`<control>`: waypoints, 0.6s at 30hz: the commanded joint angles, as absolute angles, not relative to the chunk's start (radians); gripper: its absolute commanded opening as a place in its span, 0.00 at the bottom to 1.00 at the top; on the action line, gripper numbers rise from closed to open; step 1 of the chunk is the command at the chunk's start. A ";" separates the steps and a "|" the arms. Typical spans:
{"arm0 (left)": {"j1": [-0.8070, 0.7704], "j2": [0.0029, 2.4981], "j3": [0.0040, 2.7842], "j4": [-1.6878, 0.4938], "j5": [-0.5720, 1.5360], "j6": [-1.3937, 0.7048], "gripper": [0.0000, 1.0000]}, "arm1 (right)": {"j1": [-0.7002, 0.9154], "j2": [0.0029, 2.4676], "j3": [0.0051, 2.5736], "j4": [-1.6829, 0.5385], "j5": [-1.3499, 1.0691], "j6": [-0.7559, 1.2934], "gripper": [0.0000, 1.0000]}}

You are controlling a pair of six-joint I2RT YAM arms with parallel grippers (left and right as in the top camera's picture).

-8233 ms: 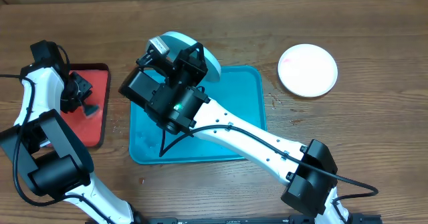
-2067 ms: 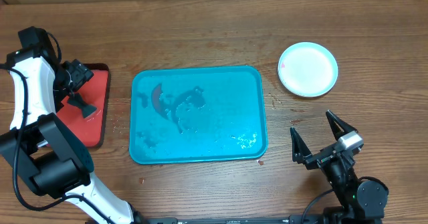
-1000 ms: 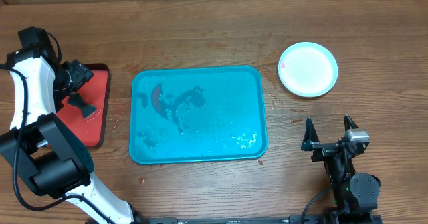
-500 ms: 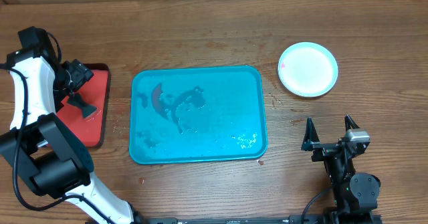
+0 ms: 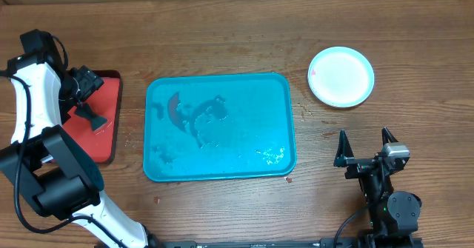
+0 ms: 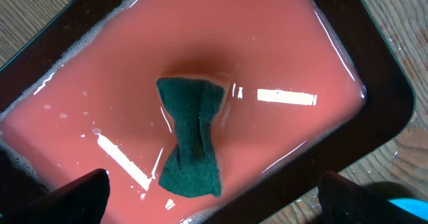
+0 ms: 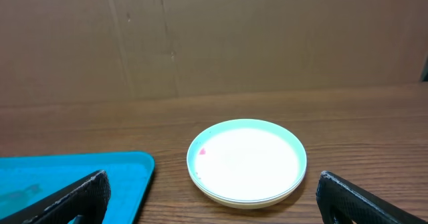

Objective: Clean dirty plates on tray and stack at the side

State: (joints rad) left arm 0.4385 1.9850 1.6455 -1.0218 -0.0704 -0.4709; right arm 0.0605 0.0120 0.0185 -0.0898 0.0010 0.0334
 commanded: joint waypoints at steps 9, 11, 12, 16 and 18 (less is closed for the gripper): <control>0.438 1.910 1.658 -1.054 0.044 -0.479 0.99 | 0.060 0.003 0.008 -0.084 0.009 0.030 1.00; 0.436 1.863 1.657 -1.060 0.074 -0.478 1.00 | 0.060 0.003 0.008 -0.084 0.009 0.030 1.00; 0.434 1.837 1.655 -1.066 0.079 -0.478 1.00 | 0.060 0.003 0.008 -0.084 0.010 0.030 1.00; 0.405 1.699 1.632 -1.085 0.077 -0.443 1.00 | 0.060 0.003 0.008 -0.084 0.010 0.030 1.00; 0.377 1.612 1.590 -1.068 0.063 -0.417 1.00 | 0.060 0.003 0.008 -0.084 0.010 0.030 1.00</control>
State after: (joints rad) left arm 0.4160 1.7439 1.6276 -1.0740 0.0486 -0.4622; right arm 0.0605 0.0120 0.0185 -0.0902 0.0010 0.0330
